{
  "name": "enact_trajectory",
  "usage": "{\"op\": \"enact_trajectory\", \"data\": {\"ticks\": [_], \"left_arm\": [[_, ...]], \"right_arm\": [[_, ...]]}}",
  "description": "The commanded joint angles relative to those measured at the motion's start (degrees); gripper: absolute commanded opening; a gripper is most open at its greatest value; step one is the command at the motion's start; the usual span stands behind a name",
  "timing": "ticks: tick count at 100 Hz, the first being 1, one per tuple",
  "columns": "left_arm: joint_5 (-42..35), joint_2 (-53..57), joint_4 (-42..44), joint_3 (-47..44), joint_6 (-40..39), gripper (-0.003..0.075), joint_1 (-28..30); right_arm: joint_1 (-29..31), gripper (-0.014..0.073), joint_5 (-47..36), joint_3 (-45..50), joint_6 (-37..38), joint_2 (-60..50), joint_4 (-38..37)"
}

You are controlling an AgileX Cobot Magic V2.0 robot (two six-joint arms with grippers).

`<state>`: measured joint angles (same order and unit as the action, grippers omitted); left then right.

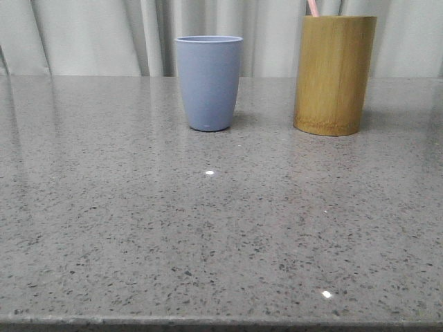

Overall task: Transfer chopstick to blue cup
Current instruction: 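Grasp the pink chopstick in the bamboo cup with the right gripper, then lift the pink chopstick out and move it over the blue cup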

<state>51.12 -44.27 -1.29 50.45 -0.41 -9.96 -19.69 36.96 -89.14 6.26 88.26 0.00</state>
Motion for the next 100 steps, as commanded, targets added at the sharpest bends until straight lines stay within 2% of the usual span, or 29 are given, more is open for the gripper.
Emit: {"op": "enact_trajectory", "data": {"ticks": [1, 30, 66, 100], "left_arm": [[-3.0, 0.3, 0.0, 1.4, -0.5, 0.0249, 0.1], [-3.0, 0.3, 0.3, 1.4, -0.5, 0.0249, 0.1], [-3.0, 0.3, 0.4, 1.4, -0.5, 0.0249, 0.1], [-3.0, 0.3, 0.4, 1.4, -0.5, 0.0249, 0.1]], "right_arm": [[-0.2, 0.0356, -3.4, -3.8, -0.5, -0.1, 0.0], [-0.3, 0.0356, -3.7, -8.2, -0.5, 6.3, 0.0], [-0.3, 0.0346, -7.0, -8.4, -0.5, 9.0, 0.0], [-0.2, 0.0061, -7.0, -8.4, -0.5, 9.0, -0.6]]}}
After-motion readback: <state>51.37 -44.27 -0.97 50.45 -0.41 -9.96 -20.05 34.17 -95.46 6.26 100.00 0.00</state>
